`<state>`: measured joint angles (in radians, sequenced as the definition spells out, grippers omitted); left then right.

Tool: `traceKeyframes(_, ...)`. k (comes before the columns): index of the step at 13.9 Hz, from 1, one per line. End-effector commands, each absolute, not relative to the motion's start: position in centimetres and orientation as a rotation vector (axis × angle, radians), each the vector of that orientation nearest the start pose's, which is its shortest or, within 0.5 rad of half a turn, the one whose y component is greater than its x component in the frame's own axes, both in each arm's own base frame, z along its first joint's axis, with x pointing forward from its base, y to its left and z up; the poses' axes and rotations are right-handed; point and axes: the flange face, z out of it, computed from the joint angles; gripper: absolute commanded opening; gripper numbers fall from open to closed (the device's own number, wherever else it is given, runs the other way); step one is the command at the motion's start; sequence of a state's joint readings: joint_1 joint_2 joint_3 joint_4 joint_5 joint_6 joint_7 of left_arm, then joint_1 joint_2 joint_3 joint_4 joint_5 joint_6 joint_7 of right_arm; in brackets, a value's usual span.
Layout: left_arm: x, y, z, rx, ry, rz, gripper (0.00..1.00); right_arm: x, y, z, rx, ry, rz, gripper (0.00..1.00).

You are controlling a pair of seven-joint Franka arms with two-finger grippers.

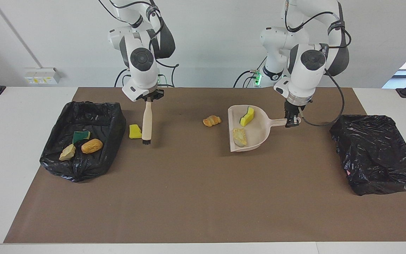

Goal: Sweep and dump trash in bin
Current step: 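Sweep the chunks with the right gripper's brush into the left gripper's dustpan, then sweep the chunks near the bag toward the dustpan with the right gripper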

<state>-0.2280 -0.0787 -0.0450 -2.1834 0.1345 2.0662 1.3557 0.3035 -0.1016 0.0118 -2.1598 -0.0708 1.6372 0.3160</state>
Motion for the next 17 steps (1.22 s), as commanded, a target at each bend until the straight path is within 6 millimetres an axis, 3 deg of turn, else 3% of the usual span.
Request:
traceKeyframes(1,46.6,-11.1,41.6,-1.995,2.255,0.093,0.00,43.3,11.8,41.5,-3.336,-0.060,0.601,0.00)
traceKeyframes(2,46.2,-11.2,41.1,-1.971,2.255,0.110,0.00,43.2,10.3,41.3,-3.361,-0.032,0.594,0.00)
traceKeyframes(6,43.1,-13.4,36.7,-2.019,2.127,0.169,0.00,42.8,8.8,39.3,-3.443,-0.050,0.617,0.00)
traceKeyframes(9,42.2,-14.9,36.3,-2.039,2.107,0.178,0.00,42.8,8.9,38.6,-3.431,-0.058,0.607,0.00)
traceKeyframes(11,40.8,-16.9,35.5,-2.055,2.092,0.188,0.00,42.1,9.5,37.0,-3.404,-0.096,0.648,0.00)
traceKeyframes(15,39.7,-19.2,35.5,-2.076,2.059,0.176,0.00,42.0,11.4,36.5,-3.196,-0.185,0.678,0.00)
traceKeyframes(17,39.4,-20.2,35.7,-2.082,2.047,0.163,0.00,41.7,14.0,36.7,-3.111,-0.225,0.663,0.00)
